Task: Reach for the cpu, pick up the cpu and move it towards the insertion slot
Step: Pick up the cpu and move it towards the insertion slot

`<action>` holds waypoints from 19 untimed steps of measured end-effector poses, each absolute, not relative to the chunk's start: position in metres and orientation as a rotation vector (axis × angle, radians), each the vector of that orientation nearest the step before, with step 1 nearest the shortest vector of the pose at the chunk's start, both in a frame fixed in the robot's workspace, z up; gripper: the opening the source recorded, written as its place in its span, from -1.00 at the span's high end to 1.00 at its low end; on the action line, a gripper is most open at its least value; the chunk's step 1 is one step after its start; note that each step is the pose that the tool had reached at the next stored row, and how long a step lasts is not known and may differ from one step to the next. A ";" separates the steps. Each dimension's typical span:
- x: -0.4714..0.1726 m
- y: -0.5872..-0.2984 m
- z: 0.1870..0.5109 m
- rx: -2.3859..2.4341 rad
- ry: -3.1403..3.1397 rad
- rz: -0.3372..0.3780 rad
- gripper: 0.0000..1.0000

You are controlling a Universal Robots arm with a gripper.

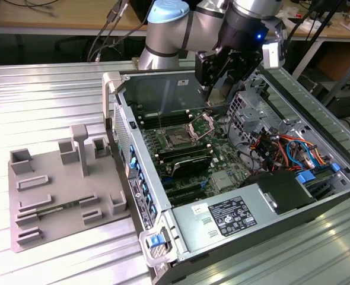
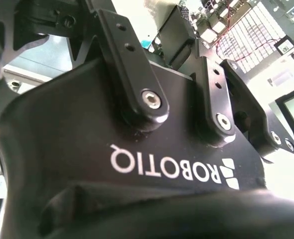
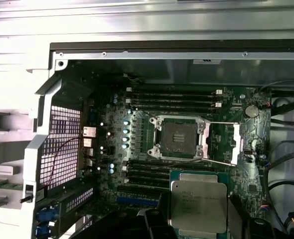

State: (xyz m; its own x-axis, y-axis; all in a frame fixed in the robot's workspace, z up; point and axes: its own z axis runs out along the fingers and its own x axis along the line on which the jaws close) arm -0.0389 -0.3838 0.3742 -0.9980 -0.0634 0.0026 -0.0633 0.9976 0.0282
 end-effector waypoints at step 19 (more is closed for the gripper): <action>-0.036 -0.383 0.365 0.099 -3.136 -0.044 -0.07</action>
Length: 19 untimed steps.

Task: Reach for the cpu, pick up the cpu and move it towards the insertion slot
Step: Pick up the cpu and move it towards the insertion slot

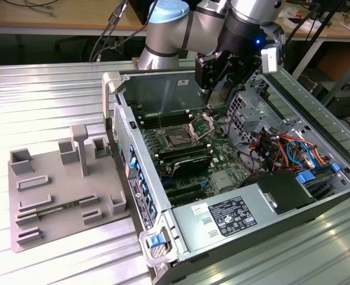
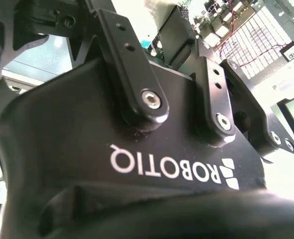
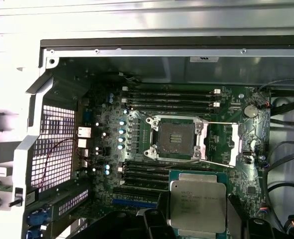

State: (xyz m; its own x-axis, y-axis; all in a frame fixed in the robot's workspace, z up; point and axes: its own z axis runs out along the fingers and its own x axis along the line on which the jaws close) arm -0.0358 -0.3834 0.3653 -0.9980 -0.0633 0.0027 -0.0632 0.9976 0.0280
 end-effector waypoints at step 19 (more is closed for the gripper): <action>-0.033 -0.383 0.358 0.099 -3.136 -0.044 -0.07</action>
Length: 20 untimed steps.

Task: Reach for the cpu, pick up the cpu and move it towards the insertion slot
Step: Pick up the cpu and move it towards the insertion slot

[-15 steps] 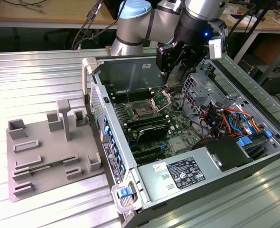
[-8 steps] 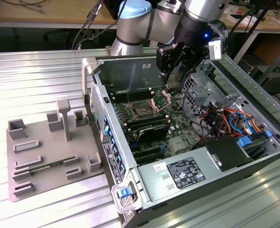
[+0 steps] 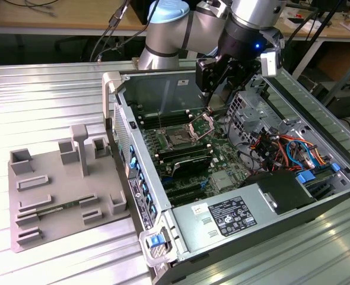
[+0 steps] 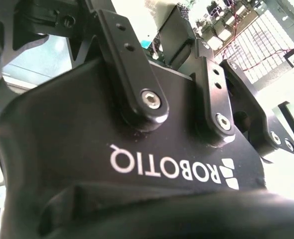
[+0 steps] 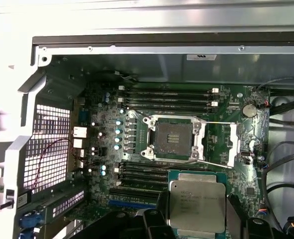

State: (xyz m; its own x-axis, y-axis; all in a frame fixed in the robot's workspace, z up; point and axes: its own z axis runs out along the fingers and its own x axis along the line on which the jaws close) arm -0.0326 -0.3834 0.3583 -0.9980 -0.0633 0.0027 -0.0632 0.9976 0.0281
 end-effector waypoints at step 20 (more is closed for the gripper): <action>-0.021 -0.374 0.344 0.099 -3.136 -0.044 -0.07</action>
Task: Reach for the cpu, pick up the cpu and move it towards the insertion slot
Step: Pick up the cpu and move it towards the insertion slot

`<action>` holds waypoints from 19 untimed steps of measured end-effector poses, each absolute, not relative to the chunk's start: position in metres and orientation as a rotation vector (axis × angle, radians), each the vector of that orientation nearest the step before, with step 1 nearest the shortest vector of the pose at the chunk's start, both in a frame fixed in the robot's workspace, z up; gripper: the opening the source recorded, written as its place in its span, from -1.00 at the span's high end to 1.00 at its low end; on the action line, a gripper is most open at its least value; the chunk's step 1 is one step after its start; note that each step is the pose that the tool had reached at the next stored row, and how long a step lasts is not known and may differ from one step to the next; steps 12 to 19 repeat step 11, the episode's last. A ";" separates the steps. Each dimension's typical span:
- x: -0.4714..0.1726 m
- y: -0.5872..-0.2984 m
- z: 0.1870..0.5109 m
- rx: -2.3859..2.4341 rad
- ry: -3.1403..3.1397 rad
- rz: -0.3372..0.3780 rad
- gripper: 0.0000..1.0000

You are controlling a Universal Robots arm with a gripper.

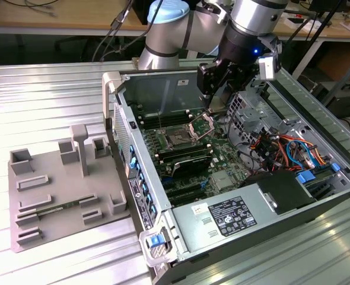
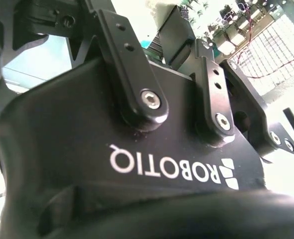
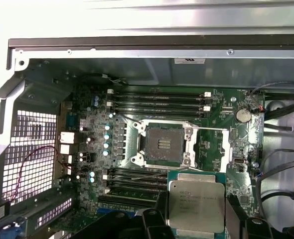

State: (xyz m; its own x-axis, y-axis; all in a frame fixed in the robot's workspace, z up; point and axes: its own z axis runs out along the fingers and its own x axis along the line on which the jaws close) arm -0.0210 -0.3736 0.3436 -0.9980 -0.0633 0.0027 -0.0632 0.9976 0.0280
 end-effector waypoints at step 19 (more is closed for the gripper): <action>-0.021 -0.368 0.342 0.099 -3.136 -0.044 -0.07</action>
